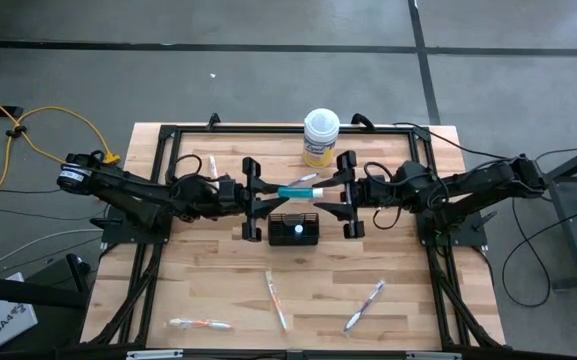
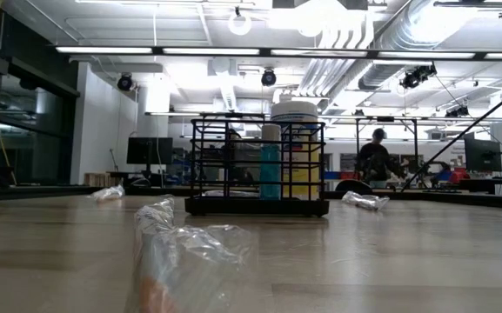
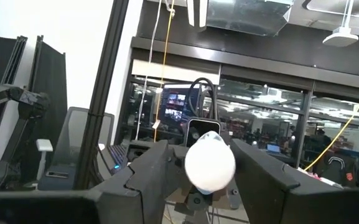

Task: Pick & Place toothbrushing station
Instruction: Put the blue mouthwash into the wire organizer

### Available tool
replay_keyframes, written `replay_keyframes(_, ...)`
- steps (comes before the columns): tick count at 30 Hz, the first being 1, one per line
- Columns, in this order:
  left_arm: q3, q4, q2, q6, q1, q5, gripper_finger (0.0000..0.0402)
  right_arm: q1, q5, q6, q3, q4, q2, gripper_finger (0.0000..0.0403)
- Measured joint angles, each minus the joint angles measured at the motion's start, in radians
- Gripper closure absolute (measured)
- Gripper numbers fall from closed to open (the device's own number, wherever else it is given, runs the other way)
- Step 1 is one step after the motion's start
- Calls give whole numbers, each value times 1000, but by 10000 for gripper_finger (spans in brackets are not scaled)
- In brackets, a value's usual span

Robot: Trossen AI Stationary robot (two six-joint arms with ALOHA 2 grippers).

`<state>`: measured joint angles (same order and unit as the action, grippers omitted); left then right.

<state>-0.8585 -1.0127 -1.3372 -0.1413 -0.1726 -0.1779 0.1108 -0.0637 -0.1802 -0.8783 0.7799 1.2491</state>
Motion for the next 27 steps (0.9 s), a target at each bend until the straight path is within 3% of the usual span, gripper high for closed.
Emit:
replay_keyframes(8,0,2,0,0,0,1,325,0,1,0,0,-4,0,240)
replay_keyframes(20,0,2,0,1,0,1,325,0,4,-2,0,-5,0,301)
replay_keyframes(27,0,1,0,3,0,0,325,0,10,-2,0,-5,0,305)
